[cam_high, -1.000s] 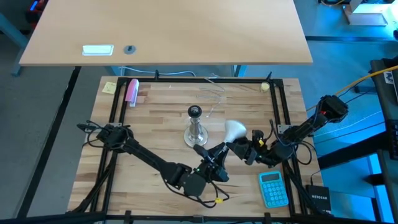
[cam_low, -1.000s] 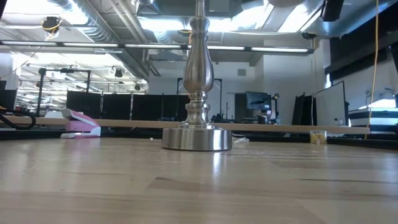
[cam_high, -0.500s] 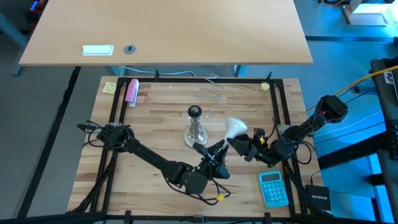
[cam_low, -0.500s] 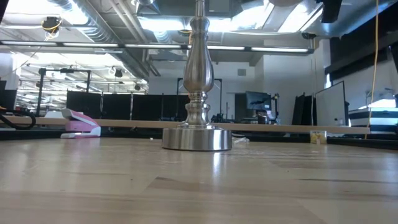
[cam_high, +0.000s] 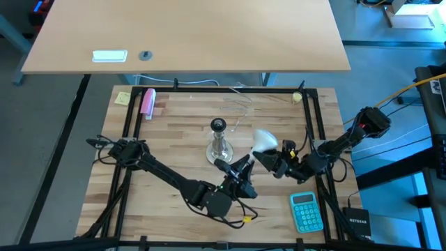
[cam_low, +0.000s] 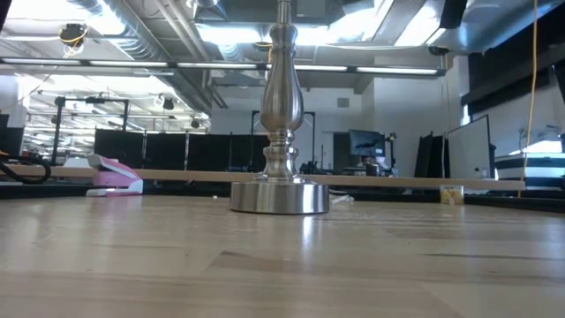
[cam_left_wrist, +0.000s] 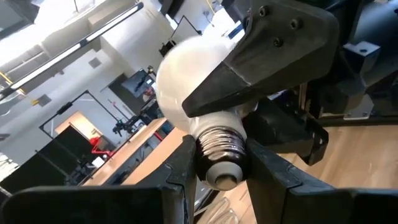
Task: Screw lightbulb
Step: Insert the light bulb into the lamp
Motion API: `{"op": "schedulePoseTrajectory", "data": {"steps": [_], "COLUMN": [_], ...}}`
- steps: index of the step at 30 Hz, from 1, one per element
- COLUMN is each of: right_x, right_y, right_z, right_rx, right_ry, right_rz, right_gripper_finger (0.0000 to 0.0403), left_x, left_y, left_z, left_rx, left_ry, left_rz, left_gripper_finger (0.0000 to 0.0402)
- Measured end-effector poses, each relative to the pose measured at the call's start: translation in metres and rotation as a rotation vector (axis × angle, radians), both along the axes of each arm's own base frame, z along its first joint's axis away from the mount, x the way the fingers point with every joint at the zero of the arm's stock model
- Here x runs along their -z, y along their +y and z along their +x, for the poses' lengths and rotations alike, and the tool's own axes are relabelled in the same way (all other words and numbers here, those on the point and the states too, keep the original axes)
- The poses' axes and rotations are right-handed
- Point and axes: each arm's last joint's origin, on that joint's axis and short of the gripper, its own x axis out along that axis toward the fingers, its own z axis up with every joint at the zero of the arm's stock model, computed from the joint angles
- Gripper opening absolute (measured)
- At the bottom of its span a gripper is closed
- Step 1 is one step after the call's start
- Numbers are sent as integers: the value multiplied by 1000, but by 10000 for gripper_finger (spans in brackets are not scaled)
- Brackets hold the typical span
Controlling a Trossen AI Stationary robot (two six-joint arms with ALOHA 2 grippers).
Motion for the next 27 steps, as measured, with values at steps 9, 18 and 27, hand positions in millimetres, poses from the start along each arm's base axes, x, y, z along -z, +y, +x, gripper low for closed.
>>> {"op": "schedulePoseTrajectory", "data": {"steps": [9,18,27], "right_x": [0,-2,-22], "right_y": [-1,0,-7], "right_z": [1,0,-13], "right_rx": [12,-4,14], "right_ry": [28,24,-23], "right_rz": [-87,-109,-170], "right_gripper_finger": [156,156,156], "left_x": [3,-3,-43], "left_y": [-3,-7,-22], "left_z": [-1,-6,-32], "left_rx": [0,-17,150], "left_ry": [-14,-41,-153], "left_rz": [-12,-29,-104], "left_gripper_finger": [191,226,227]}}
